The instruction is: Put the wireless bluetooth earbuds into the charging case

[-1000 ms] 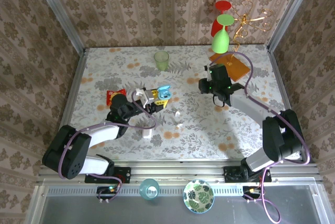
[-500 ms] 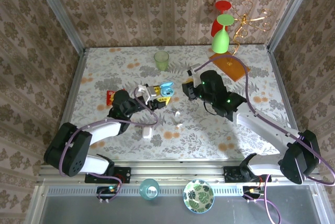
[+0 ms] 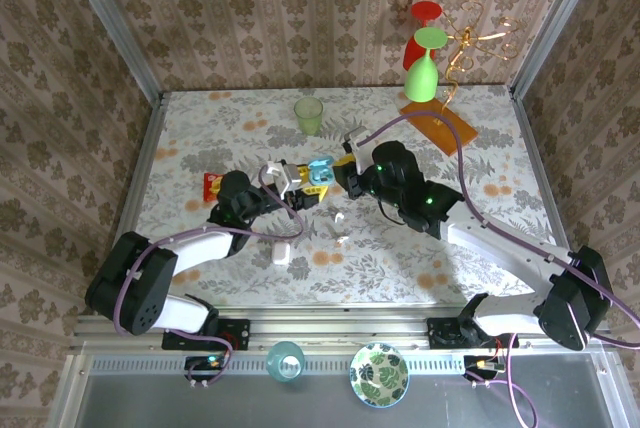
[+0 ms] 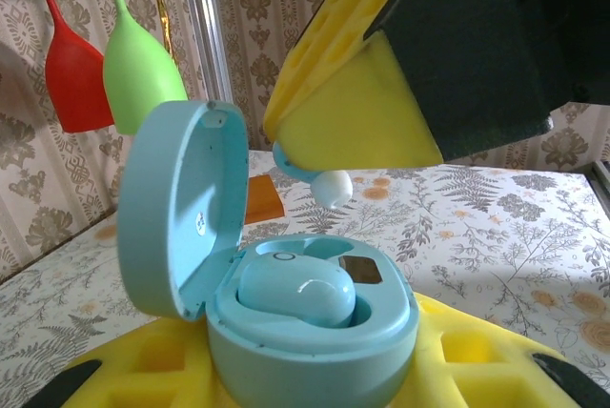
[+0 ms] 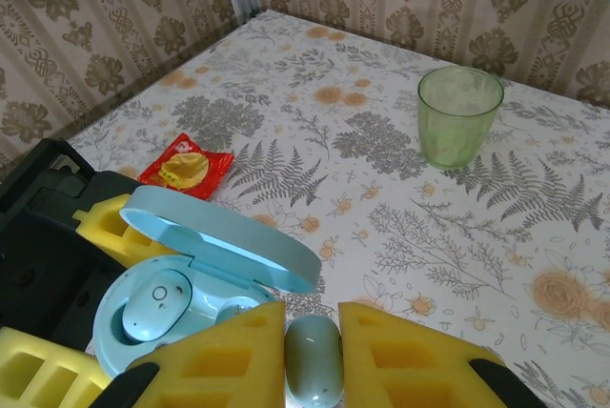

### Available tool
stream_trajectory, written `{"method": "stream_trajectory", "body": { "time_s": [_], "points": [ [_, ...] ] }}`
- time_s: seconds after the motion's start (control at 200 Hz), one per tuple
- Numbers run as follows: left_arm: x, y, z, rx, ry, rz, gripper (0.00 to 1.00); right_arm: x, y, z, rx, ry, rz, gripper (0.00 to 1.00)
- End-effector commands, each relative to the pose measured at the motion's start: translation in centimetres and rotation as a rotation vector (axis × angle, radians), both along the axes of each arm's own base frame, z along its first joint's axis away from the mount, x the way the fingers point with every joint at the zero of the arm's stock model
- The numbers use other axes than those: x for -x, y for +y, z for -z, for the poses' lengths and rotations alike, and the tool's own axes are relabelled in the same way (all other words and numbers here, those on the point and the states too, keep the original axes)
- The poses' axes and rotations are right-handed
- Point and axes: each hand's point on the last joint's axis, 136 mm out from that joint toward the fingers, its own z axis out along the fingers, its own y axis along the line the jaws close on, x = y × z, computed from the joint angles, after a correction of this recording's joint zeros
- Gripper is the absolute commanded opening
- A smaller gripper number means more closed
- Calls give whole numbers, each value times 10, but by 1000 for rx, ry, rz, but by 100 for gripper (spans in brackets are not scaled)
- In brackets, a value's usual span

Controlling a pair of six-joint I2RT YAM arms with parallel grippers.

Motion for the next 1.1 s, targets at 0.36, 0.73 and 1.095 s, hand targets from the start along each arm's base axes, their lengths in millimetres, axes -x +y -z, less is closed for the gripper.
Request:
{"method": "stream_trajectory", "body": {
  "time_s": [0.36,0.73,1.095],
  "points": [
    [2,-5,-11,19,-12,17,25,-5,13,-4,7,-21,-8,18],
    [5,-7,-7,12,-14,27,25,-7,15,-2,-4,-11,-4,17],
    [3,-8,-8,20,-13,25,25,-6,19,3,-8,5,-17,17]
  ]
}}
